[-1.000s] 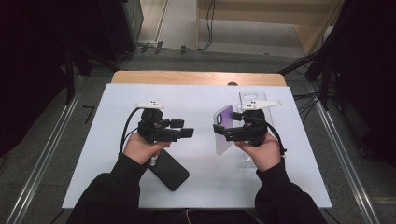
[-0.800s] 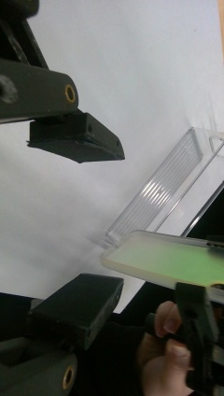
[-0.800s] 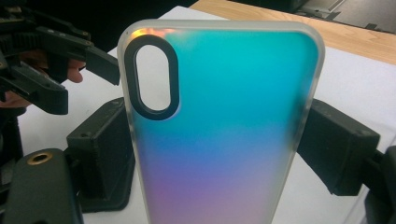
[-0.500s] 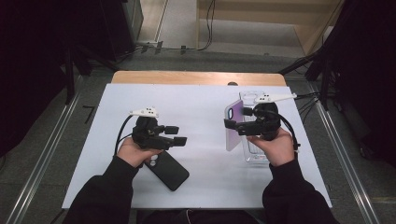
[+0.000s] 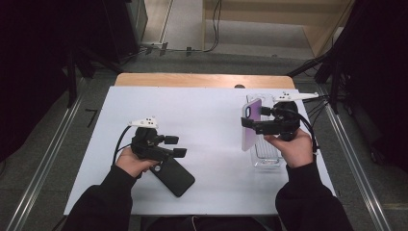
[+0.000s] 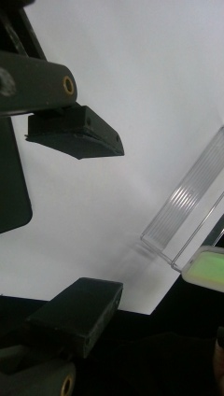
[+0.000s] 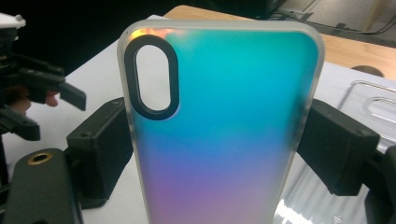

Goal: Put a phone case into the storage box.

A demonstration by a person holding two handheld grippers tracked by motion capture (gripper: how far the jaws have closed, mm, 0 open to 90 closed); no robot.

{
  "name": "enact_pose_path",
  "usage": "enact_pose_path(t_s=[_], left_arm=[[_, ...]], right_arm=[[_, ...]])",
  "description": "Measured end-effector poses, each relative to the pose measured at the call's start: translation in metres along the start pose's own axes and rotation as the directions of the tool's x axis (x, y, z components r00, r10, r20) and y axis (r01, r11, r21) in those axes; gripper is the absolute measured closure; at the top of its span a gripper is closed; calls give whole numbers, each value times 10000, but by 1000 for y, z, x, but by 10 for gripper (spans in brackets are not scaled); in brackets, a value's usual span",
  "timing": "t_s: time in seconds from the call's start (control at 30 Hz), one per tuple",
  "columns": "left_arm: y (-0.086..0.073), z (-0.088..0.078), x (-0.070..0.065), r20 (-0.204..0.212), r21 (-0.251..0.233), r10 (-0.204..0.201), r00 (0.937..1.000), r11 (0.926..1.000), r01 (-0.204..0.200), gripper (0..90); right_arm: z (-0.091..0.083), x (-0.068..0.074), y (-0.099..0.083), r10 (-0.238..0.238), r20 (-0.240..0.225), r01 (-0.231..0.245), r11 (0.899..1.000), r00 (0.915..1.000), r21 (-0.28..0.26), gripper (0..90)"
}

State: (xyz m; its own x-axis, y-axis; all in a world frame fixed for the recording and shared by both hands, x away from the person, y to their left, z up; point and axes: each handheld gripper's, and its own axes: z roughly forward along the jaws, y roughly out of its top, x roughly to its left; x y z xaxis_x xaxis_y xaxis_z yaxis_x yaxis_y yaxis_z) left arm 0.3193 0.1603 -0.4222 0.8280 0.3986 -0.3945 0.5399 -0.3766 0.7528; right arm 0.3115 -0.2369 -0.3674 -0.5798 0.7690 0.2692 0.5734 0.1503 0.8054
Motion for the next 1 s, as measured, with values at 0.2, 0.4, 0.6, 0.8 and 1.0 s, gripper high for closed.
enact_pose_path(t_s=[0.2,0.4,0.6,0.8,1.0], left_arm=[[-6,-3,2,-92,81,-66,9999,9999,67,298],[-10,-7,3,-241,199,-68,9997,9998,73,298],[-15,-10,4,-285,108,-75,9996,9999,78,298],[-18,-12,5,-363,126,-179,9992,9998,183,298],[-19,-12,5,-398,142,-129,9991,9998,135,298]], right_arm=[[-6,-10,1,289,455,-281,9994,9985,-184,147],[-12,-22,11,482,1320,-438,9984,9901,-362,147],[-6,-35,16,652,2028,-559,9971,9770,-513,147],[2,-48,25,1002,2444,-892,9945,9645,-556,147],[10,-61,34,1152,3037,-979,9926,9458,-715,147]])
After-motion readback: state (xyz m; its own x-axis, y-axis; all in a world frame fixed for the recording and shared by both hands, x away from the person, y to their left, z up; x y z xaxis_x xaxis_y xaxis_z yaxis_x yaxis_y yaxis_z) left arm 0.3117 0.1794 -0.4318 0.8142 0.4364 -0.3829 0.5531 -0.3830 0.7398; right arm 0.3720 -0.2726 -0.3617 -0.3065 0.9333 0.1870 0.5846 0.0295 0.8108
